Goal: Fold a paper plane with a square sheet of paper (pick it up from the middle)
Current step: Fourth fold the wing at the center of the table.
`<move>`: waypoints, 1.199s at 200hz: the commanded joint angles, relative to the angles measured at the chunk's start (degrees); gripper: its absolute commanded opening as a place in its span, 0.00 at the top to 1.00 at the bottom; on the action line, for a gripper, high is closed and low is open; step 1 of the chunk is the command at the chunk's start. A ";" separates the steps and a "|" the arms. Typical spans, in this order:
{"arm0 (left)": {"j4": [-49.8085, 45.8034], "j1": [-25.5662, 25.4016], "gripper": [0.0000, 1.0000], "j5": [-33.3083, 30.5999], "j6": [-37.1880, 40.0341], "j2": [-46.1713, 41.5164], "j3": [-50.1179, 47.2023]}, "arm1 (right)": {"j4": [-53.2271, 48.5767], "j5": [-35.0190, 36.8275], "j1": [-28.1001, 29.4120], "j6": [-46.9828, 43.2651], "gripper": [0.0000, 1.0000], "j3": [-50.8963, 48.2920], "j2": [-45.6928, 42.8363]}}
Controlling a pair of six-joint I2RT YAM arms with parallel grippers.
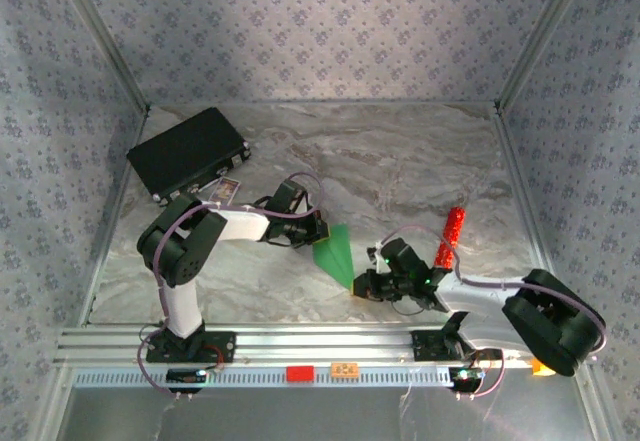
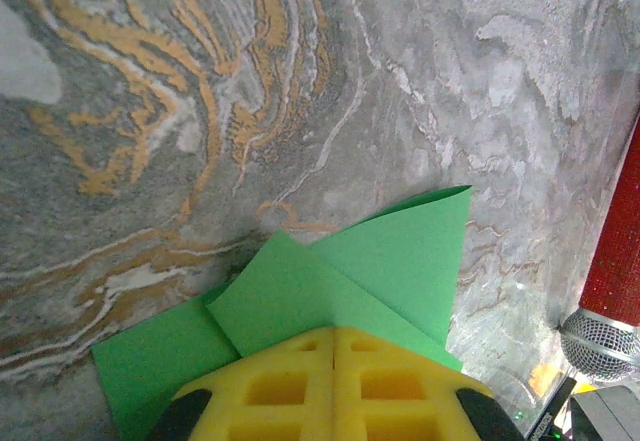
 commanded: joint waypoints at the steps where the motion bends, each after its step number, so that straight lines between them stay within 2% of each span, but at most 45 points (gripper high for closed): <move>1: -3.03 1.34 1.00 -4.87 0.48 1.63 -1.65 | -12.29 0.16 0.91 1.01 0.93 -2.98 -2.23; 41: -2.54 1.34 1.00 -4.53 0.30 1.78 -1.72 | -18.07 0.45 0.61 1.01 0.93 -2.91 -9.75; 70: -2.31 1.18 1.00 -4.22 0.30 1.46 -1.71 | -23.47 1.76 -0.58 -0.89 0.93 2.22 -16.11; 88: -2.29 1.15 1.00 -4.31 0.30 1.20 -1.74 | -23.38 1.62 -2.61 -2.60 0.92 5.27 -16.02; 119: -2.21 1.07 1.00 -4.33 0.21 1.01 -1.93 | -20.39 1.49 -6.32 -3.71 0.92 10.73 -8.37; 188: -1.96 0.75 1.00 -3.62 0.34 1.60 -1.34 | -7.51 -3.07 -6.48 -0.82 0.92 19.87 10.75; 240: -1.80 0.80 1.00 -3.24 0.54 1.71 -1.15 | -5.15 -4.40 -7.07 -0.49 0.92 23.32 20.11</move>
